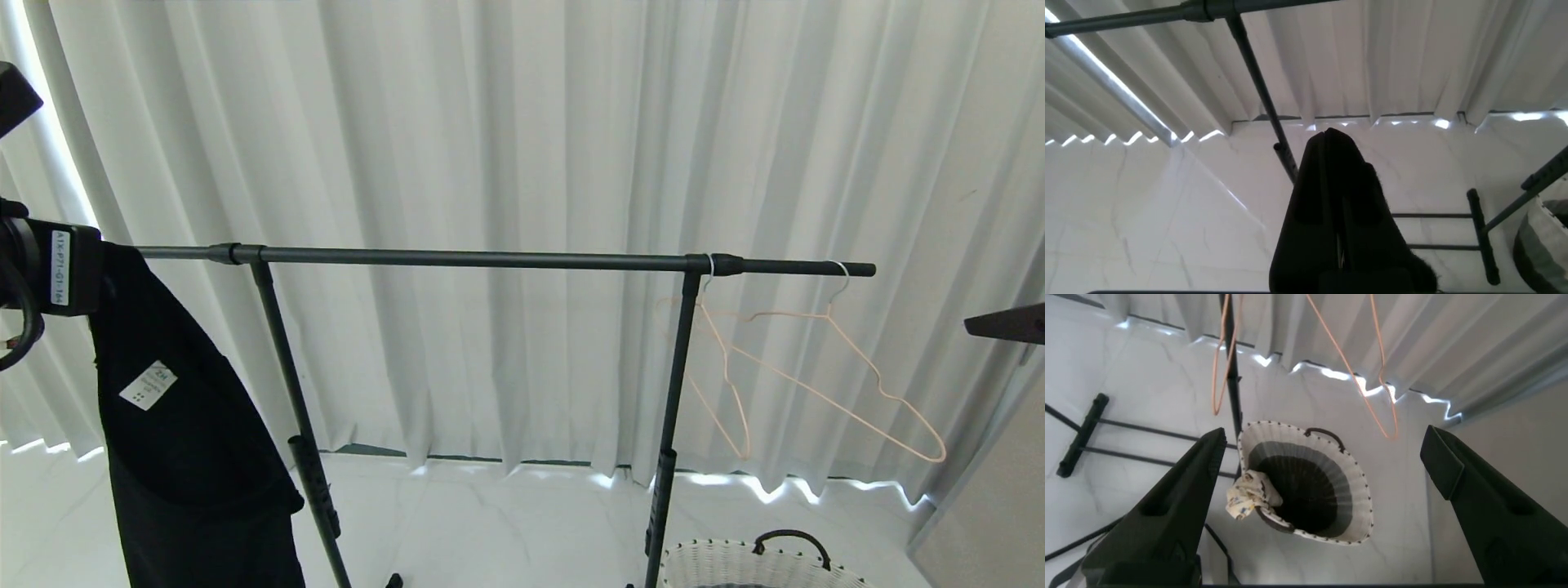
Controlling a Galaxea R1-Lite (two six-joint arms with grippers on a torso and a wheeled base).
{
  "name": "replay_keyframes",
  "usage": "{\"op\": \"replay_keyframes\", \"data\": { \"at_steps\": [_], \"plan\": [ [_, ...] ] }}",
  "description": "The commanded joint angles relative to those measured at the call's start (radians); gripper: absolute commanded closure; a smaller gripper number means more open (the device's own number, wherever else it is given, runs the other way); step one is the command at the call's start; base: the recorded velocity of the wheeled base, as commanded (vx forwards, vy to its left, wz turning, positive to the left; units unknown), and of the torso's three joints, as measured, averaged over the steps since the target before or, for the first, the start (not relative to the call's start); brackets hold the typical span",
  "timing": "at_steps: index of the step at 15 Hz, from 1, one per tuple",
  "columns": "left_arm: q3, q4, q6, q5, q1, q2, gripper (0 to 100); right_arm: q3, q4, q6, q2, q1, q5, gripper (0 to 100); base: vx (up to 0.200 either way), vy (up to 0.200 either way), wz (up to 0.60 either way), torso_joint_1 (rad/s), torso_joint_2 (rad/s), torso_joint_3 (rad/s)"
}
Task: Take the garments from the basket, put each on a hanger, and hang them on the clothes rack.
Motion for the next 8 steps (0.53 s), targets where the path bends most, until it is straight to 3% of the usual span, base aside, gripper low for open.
{"op": "replay_keyframes", "data": {
  "at_steps": [1, 8],
  "plan": [
    [0.001, -0.002, 0.0, -0.005, 0.0, 0.002, 100, 0.001, 0.001, 0.0, 0.002, 0.001, 0.0, 0, 0.0, 0.0, 0.0, 0.0, 0.0, 0.0],
    [0.012, -0.002, 0.0, -0.01, 0.0, -0.001, 100, 0.004, -0.001, 0.0, 0.008, -0.004, -0.002, 0, 0.0, 0.0, 0.0, 0.0, 0.0, 0.0]
  ]
}}
